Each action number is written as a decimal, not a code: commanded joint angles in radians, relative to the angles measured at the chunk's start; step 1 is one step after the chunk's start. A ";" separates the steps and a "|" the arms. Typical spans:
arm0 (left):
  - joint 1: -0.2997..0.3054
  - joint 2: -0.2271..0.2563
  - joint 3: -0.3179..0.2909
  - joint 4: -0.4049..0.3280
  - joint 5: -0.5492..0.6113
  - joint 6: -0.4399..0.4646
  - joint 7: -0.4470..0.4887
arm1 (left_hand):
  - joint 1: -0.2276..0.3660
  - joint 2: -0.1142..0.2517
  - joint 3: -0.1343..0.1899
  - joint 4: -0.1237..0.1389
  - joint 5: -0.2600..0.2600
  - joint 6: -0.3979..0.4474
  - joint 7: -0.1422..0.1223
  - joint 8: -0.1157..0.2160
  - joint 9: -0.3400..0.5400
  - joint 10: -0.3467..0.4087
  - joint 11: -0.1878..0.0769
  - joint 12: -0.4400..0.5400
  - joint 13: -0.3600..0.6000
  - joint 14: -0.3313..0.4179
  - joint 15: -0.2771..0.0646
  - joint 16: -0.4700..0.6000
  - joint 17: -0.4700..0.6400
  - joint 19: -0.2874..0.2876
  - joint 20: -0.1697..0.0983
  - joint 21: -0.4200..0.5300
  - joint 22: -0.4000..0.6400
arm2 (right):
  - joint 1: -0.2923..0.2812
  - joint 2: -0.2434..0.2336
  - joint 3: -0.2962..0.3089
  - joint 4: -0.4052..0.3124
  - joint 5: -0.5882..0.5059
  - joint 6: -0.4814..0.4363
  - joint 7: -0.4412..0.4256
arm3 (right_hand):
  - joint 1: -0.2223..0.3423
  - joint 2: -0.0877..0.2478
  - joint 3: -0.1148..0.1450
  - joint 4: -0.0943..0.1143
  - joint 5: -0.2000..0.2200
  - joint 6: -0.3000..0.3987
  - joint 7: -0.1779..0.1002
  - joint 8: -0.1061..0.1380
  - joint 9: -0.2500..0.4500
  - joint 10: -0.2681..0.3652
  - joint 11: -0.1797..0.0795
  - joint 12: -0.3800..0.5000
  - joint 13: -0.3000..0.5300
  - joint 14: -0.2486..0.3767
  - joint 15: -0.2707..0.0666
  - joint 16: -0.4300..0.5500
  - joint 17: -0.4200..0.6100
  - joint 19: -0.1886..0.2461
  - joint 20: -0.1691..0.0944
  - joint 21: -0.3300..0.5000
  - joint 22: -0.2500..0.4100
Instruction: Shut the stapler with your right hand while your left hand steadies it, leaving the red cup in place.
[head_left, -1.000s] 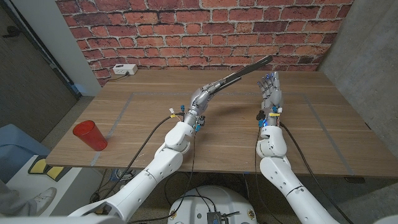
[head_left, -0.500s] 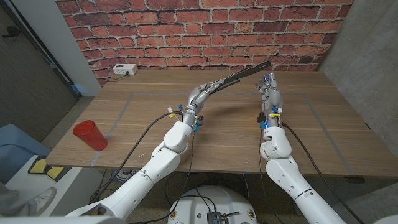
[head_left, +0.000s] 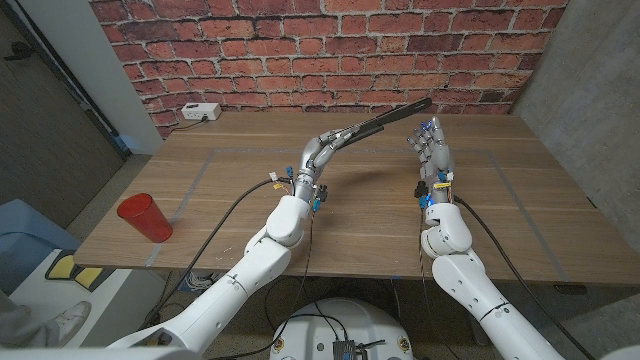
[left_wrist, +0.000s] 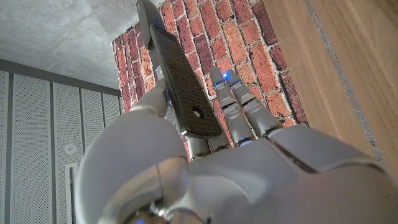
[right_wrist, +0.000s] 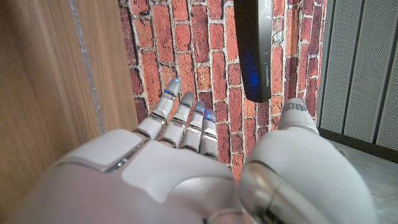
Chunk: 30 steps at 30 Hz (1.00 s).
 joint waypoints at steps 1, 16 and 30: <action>-0.010 -0.008 0.004 0.012 0.034 -0.001 0.028 | -0.004 0.002 0.001 0.007 0.009 0.025 -0.036 -0.006 -0.004 0.071 -0.063 0.010 0.003 0.020 -0.137 0.011 0.003 0.007 -0.014 0.004 0.003 | 0.017 -0.003 -0.002 0.030 0.029 0.009 0.039 | 0.011 0.008 0.000 -0.005 0.003 0.001 0.002 0.001 0.001 0.003 -0.001 0.002 -0.002 0.014 -0.001 0.006 -0.004 0.010 0.009 -0.007 0.002; -0.007 -0.029 0.005 0.019 0.085 -0.006 0.092 | 0.000 0.016 -0.009 0.027 0.029 0.017 -0.085 -0.025 -0.007 0.143 -0.090 0.062 0.076 0.111 -0.157 0.040 0.040 -0.068 0.023 -0.046 0.003 | 0.023 0.004 -0.008 0.064 0.051 0.043 0.085 | 0.010 0.013 -0.001 -0.005 0.002 -0.002 -0.002 0.001 -0.003 0.000 -0.005 0.001 -0.003 0.019 0.010 0.006 -0.014 0.017 0.019 -0.016 0.002; -0.002 -0.037 0.010 0.016 0.184 0.000 0.176 | 0.022 0.014 -0.013 0.016 0.038 0.036 -0.060 -0.028 -0.010 0.138 -0.089 0.082 0.117 0.110 -0.156 0.041 0.055 -0.076 0.030 -0.053 0.004 | 0.004 -0.013 -0.005 0.043 0.051 0.027 0.078 | 0.005 0.020 -0.002 -0.002 0.001 0.000 -0.001 0.003 -0.005 0.011 -0.003 0.006 -0.004 0.033 0.010 0.011 -0.021 0.028 0.025 -0.022 0.003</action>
